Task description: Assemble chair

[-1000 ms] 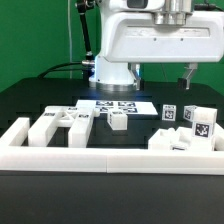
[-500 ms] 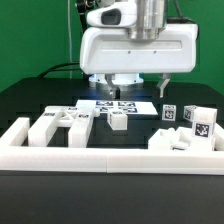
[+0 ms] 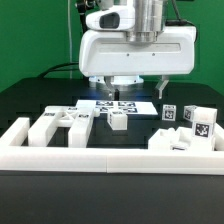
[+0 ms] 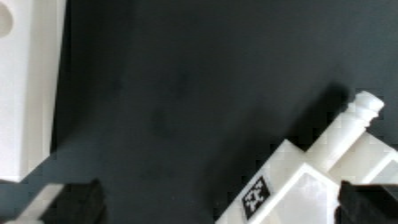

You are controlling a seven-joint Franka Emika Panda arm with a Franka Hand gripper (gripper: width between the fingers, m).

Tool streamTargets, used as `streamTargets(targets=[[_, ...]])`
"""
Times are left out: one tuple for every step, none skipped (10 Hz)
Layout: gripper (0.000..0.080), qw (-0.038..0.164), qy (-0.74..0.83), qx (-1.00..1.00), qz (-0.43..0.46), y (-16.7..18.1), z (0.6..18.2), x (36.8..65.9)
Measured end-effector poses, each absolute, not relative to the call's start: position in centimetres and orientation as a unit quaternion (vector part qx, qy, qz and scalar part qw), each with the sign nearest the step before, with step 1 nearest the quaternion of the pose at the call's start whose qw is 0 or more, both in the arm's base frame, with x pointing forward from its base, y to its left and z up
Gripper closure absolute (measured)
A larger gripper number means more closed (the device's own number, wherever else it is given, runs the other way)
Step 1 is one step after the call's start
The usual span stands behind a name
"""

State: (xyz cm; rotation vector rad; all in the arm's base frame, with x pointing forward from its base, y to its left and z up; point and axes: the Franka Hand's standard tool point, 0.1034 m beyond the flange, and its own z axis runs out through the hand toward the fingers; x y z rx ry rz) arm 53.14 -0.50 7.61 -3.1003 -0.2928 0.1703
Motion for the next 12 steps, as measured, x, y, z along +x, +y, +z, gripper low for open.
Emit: streamTargets(targets=[[0.0151,0.009,-0.089,-0.992,0.091,-0.7,7.2,52.8],[0.0151,0.006,-0.084,-0.989,0.122,-1.1,6.8,52.5],[0.0151,0.007,-0.077,-0.986,0.150,-1.4,6.6,52.1],[0.0151,0.012,-0.079,-0.978,0.192,-1.1,6.7,51.7],[0.0151,0.014,-0.080,-0.972,0.220,-0.9,6.5,51.9],[0.0151,0.015,-0.080,-0.969,0.235,-0.9,6.3,52.0],[0.0151,0.016,-0.081,-0.959,0.273,-0.8,6.3,51.2],[0.0151,-0.005,-0.085,-0.949,0.304,-1.4,5.7,50.8],[0.0151,-0.017,-0.074,-0.941,0.329,-1.7,5.1,50.1],[0.0151,-0.026,-0.058,-0.937,0.344,-1.9,5.0,49.5],[0.0151,-0.026,-0.057,-0.938,0.340,-2.1,4.8,49.6],[0.0151,-0.026,-0.057,-0.938,0.340,-2.1,4.8,49.6]])
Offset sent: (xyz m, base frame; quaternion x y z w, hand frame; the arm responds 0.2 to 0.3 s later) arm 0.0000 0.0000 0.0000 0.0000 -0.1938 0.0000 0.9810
